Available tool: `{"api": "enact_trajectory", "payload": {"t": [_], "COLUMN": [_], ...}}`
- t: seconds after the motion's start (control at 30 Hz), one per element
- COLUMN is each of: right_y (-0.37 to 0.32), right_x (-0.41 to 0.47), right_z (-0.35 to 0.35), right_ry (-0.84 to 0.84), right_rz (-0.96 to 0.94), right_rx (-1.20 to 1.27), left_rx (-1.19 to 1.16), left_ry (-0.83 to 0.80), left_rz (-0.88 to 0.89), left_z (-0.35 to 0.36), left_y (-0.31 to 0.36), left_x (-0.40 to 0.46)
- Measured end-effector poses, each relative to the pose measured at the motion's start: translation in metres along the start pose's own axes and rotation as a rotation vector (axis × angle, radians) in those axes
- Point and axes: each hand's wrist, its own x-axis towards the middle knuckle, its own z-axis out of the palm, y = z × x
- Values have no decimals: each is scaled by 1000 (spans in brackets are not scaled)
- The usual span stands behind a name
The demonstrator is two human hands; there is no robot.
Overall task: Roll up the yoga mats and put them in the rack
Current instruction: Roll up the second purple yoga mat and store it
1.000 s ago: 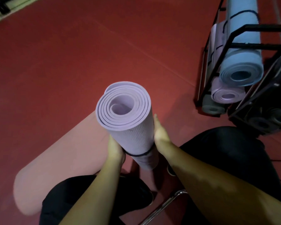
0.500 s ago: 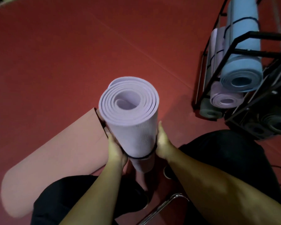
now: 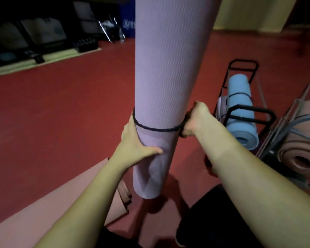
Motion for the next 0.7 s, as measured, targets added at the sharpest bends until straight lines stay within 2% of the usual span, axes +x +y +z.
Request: {"api": "enact_trajectory", "payload": {"t": [0.1, 0.2, 0.3, 0.37, 0.47, 0.57, 0.7], "right_y": [-15, -28, -10, 15, 36, 19, -24], "right_x": [-31, -47, -56, -56, -67, -82, -98], "right_z": [-3, -15, -41, -71, -104, -123, -156], "right_ry": [-77, -277, -227, -190, -275, -245, -177], "right_rz": [-85, -252, -548, -658, -724, -726, -565], "right_rx": [63, 150, -71, -265, -341, -189, 77], "left_rx": [-79, -152, -301, -430, -577, -501, -399], "left_ry": [85, 160, 169, 126, 18, -69, -241], "left_rz": [45, 111, 124, 92, 10, -31, -21], "left_z": [-2, -2, -5, -1, 16, 39, 76], "left_y": [34, 73, 109, 133, 170, 203, 218], "left_x": [0, 10, 32, 50, 68, 80, 70]}}
